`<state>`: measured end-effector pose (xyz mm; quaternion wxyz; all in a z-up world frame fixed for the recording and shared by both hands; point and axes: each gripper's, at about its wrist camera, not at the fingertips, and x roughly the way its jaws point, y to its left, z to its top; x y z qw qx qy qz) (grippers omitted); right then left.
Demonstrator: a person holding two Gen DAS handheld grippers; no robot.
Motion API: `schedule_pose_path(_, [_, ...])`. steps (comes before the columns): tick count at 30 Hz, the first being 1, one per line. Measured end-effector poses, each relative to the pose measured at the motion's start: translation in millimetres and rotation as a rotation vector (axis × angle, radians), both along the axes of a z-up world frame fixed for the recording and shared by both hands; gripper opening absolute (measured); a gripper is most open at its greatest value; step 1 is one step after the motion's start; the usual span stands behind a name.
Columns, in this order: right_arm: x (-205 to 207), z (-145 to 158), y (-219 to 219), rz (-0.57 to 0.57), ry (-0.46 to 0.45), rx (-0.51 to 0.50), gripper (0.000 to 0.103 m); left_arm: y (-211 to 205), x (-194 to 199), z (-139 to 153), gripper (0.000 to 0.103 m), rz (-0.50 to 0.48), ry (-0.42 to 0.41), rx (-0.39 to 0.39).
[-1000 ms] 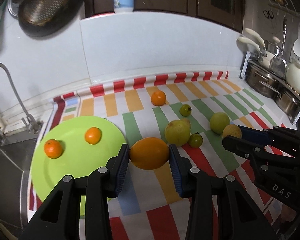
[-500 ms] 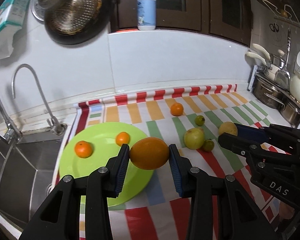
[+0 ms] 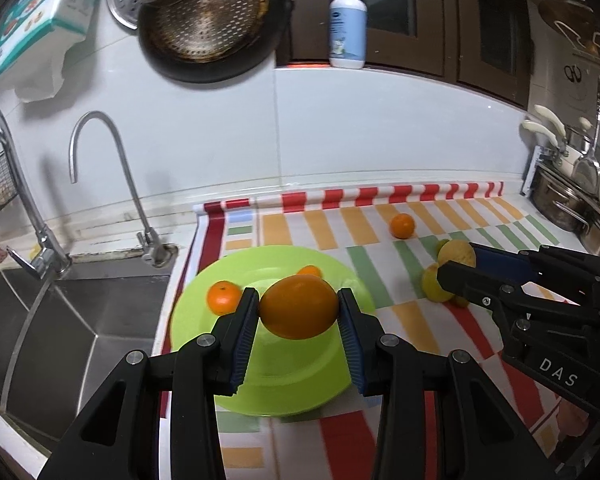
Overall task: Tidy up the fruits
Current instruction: 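Carry both fruits onto the green plate and open both tools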
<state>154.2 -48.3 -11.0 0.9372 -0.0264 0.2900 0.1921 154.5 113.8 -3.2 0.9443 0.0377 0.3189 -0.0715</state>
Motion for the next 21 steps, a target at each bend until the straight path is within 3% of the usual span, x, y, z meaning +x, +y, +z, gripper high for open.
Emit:
schedule_pose_path(11, [32.8, -16.4, 43.6, 0.052, 0.034, -0.012, 0.027, 42.2, 26.0, -22.5, 0.039, 0.055, 0.047, -0.002])
schedule_pose_path(21, [70.1, -47.6, 67.0, 0.07, 0.108, -0.042, 0.027, 55.6, 56.3, -55.3, 0.039, 0.065, 0.129, -0.01])
